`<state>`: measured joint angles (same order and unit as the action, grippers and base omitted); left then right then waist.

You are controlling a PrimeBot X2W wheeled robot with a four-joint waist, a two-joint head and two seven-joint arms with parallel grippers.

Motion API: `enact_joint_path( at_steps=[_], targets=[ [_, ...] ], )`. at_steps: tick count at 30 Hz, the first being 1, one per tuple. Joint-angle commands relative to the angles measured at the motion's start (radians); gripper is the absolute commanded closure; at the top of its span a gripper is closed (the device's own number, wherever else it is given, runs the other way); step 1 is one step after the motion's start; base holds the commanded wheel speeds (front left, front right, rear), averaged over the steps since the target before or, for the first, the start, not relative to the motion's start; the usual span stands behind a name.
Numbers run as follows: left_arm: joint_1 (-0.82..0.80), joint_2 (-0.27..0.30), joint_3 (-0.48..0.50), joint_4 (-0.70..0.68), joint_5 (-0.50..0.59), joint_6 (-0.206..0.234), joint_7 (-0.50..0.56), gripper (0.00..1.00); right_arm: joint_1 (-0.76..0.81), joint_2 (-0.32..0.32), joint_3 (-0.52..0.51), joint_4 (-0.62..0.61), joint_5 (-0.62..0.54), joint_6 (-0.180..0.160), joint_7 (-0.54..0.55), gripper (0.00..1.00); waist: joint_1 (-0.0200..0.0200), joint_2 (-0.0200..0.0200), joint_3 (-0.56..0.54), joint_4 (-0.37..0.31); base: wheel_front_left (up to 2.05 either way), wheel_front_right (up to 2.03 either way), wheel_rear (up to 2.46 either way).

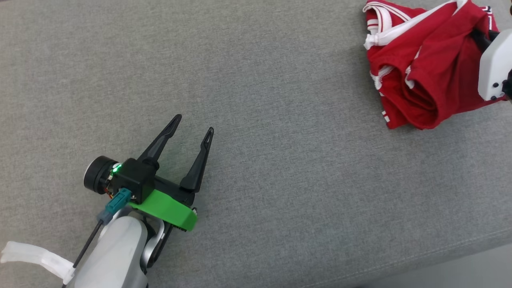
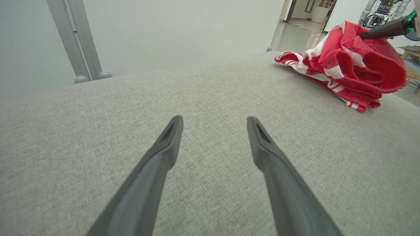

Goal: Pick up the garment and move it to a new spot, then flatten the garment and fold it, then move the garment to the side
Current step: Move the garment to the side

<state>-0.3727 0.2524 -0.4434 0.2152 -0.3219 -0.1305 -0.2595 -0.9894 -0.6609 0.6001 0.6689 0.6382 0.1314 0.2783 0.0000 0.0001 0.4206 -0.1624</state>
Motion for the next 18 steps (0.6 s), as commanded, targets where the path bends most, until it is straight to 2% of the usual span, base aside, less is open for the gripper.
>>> enact_joint_path(
  at_steps=[1,11,14,15,17,18],
  targets=[
    [-0.018,0.001,0.001,0.005,-0.006,0.0,-0.004,0.0,-0.012,0.004,-0.006,0.031,-0.009,-0.001,-0.017,1.0,0.0,-0.0001,0.018,0.026,0.0,0.0,0.0],
    [-0.009,-0.007,0.005,0.022,-0.013,0.0,-0.006,0.0,-0.045,0.013,-0.035,0.243,-0.059,-0.001,-0.093,1.0,0.0,-0.0001,-0.017,0.043,0.0,0.0,0.0],
    [-0.005,-0.009,0.006,0.022,-0.012,0.0,-0.006,0.0,-0.055,0.036,-0.055,0.292,-0.054,-0.001,-0.111,1.0,0.0,-0.0001,-0.023,0.044,0.0,0.0,0.0],
    [-0.004,-0.01,0.006,0.022,-0.012,0.0,-0.006,0.0,-0.059,0.04,-0.056,0.306,-0.06,-0.001,-0.12,0.64,0.0,-0.0001,-0.025,0.045,0.0,0.0,0.0],
    [-0.001,-0.011,0.007,0.022,-0.014,0.0,-0.006,0.0,-0.066,0.045,-0.06,0.329,-0.073,-0.001,-0.145,0.0,0.0,-0.0001,-0.03,0.047,0.0,0.0,0.0],
    [0.002,-0.012,0.007,0.022,-0.014,0.0,-0.006,0.0,-0.069,0.05,-0.065,0.339,-0.075,-0.001,-0.159,0.0,0.0,-0.0001,-0.033,0.048,0.0,0.0,0.0]
  ],
)
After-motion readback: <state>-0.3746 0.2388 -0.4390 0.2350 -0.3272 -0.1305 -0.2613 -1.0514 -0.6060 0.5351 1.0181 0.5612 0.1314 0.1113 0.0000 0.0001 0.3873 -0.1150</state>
